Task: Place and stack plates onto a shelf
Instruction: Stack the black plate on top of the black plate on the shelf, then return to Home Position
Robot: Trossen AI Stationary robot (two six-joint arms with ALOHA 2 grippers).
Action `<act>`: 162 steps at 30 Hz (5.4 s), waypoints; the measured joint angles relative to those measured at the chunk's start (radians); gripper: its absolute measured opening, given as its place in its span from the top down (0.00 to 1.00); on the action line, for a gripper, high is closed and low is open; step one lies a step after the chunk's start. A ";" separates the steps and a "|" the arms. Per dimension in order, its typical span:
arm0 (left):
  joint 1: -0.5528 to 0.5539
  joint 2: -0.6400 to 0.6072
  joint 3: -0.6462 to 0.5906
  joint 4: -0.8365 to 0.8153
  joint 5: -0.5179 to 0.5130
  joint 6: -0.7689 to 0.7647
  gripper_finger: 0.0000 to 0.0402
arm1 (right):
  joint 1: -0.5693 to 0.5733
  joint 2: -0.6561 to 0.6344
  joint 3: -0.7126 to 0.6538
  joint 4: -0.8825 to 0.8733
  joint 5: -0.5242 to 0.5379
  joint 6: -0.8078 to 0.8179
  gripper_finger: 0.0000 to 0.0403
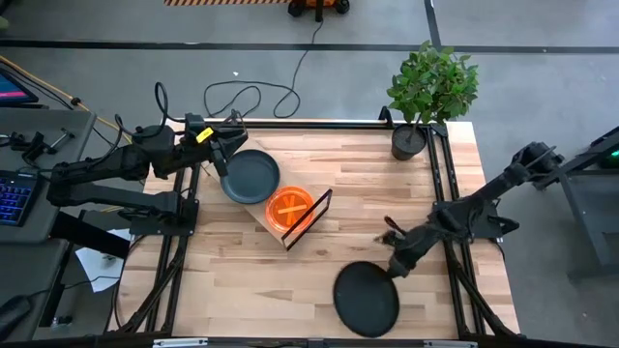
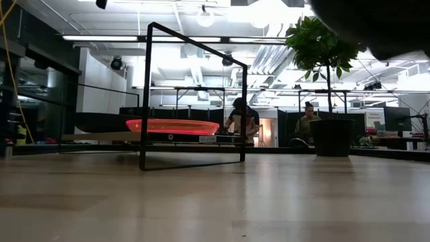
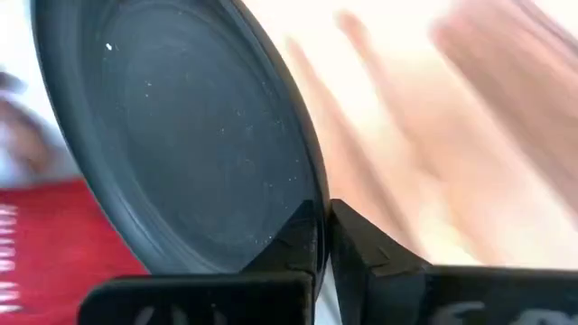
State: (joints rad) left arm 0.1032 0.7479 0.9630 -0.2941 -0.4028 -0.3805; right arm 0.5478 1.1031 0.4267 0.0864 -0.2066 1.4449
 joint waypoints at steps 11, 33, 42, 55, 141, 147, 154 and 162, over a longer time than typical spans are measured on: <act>0.000 -0.016 0.000 0.219 0.045 -0.035 0.72 | -0.317 -0.002 0.287 0.011 0.084 -0.252 1.00; 0.000 -0.028 0.000 0.263 0.087 -0.010 0.72 | -0.849 0.711 1.089 -0.367 0.214 -0.614 1.00; 0.000 -0.028 0.000 0.263 0.087 -0.011 0.72 | -0.818 1.033 1.378 -0.413 0.168 -0.548 1.00; 0.000 -0.028 0.000 0.261 0.087 -0.010 0.72 | -0.796 1.131 1.431 -0.432 0.184 -0.492 1.00; -0.081 -0.414 -0.888 0.721 0.201 0.016 1.00 | -0.449 -0.024 0.520 -0.292 0.377 -0.788 0.98; -0.080 -0.461 -0.952 0.694 0.187 0.016 1.00 | -0.449 -0.024 0.520 -0.292 0.304 -0.786 0.98; -0.080 -0.480 -0.951 0.652 0.210 0.015 1.00 | -0.444 -0.035 0.522 -0.354 0.292 -0.788 0.98; -0.080 -0.479 -0.951 0.629 0.213 -0.002 1.00 | -0.377 -0.185 0.280 -0.296 0.307 -0.710 1.00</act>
State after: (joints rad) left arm 0.0227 0.2687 0.0120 0.3348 -0.1898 -0.3822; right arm 0.1712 0.9180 0.7067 -0.2101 0.1003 0.7349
